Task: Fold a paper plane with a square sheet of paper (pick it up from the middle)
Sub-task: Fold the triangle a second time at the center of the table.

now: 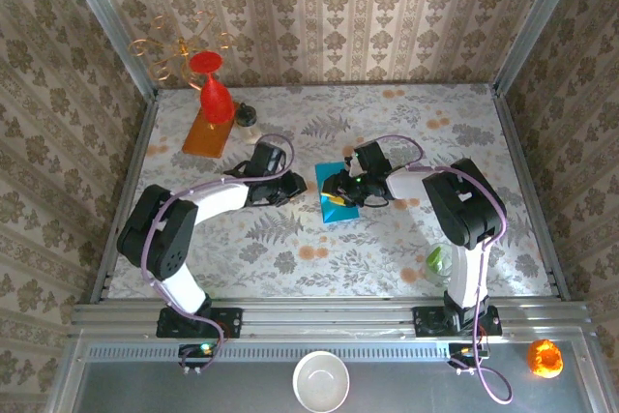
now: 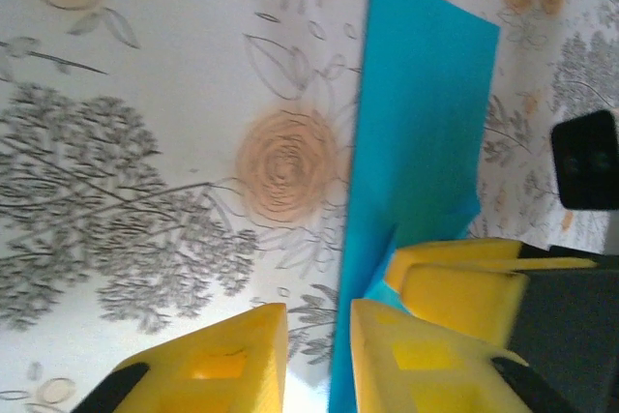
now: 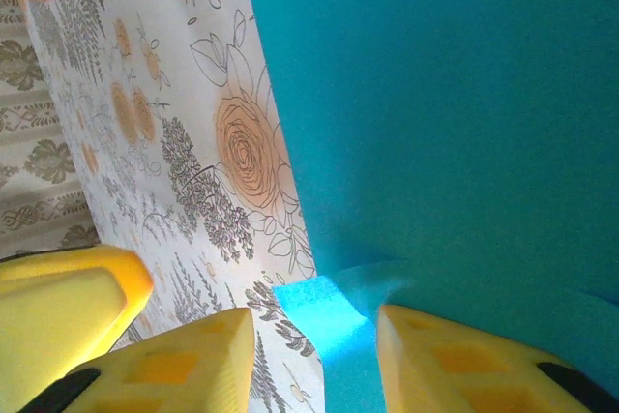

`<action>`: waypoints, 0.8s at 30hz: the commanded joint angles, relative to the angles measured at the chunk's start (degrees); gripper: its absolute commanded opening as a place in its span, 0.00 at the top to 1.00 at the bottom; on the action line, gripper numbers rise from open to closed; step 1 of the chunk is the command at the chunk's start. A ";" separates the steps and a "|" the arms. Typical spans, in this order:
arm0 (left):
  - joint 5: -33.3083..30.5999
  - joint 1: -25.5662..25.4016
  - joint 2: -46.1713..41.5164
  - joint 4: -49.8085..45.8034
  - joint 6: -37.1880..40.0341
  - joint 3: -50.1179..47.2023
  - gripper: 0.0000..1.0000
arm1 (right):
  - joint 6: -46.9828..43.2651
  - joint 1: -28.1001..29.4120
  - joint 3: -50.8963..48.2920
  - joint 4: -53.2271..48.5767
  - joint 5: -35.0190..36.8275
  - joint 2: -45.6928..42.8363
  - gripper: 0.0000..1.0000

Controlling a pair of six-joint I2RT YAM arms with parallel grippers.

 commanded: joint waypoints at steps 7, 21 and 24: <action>2.31 -4.38 5.99 5.09 -0.81 4.75 0.95 | -1.61 -0.08 -1.24 -7.86 5.24 2.79 0.86; 2.33 -5.20 14.23 -0.82 1.12 11.56 1.00 | -2.36 -0.08 -0.53 -10.27 6.90 2.78 1.00; 2.28 -5.19 14.86 -1.43 0.99 11.25 1.00 | -2.17 -0.08 -0.47 -9.95 6.84 2.60 1.00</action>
